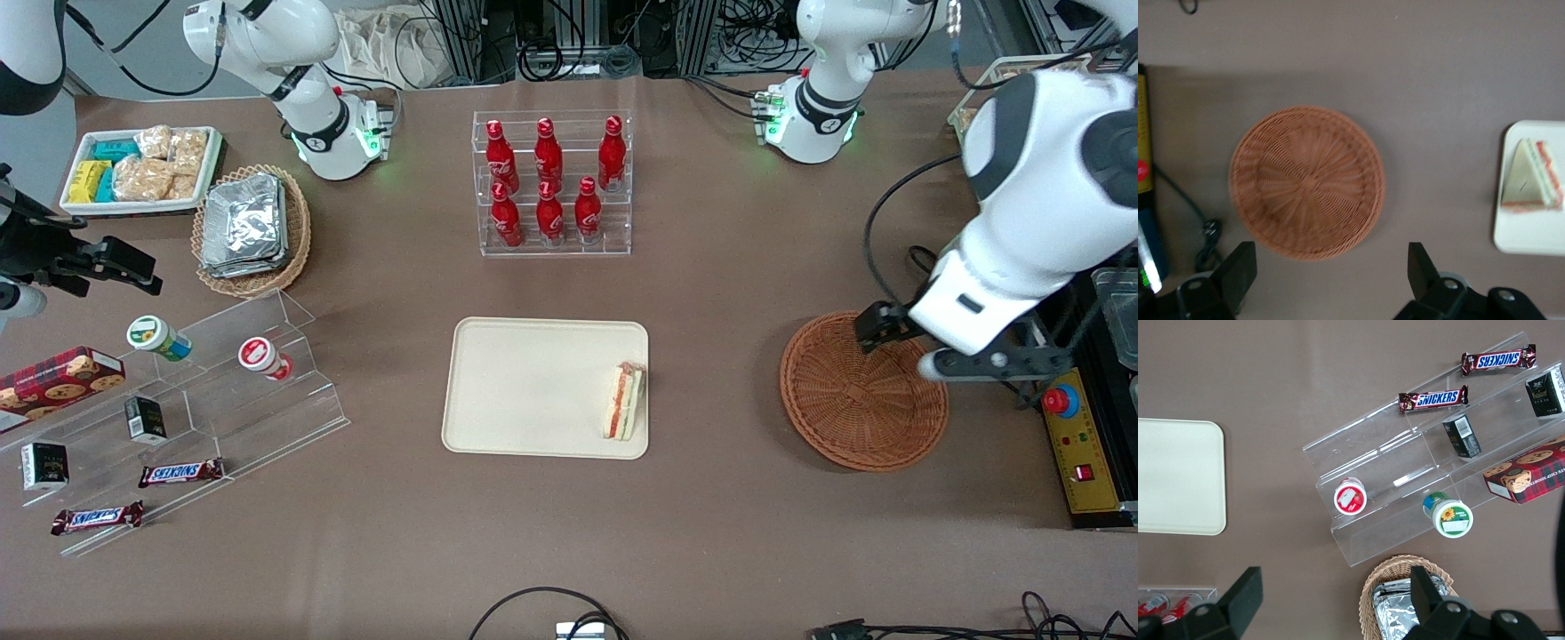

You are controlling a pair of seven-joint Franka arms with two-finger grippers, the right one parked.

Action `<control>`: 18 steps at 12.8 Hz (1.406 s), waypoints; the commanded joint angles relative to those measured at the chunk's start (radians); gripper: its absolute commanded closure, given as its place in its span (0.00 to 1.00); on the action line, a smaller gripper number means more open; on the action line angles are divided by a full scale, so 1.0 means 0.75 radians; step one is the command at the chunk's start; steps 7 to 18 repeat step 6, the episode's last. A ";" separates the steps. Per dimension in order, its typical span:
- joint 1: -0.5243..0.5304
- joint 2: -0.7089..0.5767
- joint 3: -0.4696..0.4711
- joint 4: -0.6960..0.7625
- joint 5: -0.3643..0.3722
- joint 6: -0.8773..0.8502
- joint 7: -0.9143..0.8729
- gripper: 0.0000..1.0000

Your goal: Place sandwich from basket to tray

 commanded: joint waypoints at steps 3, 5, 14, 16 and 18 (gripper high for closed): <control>-0.028 -0.066 0.062 0.022 -0.044 -0.097 0.110 0.00; -0.028 -0.066 0.062 0.038 -0.044 -0.117 0.110 0.00; -0.028 -0.066 0.062 0.038 -0.046 -0.126 0.110 0.00; -0.028 -0.066 0.062 0.038 -0.046 -0.126 0.110 0.00; -0.028 -0.066 0.062 0.038 -0.046 -0.126 0.110 0.00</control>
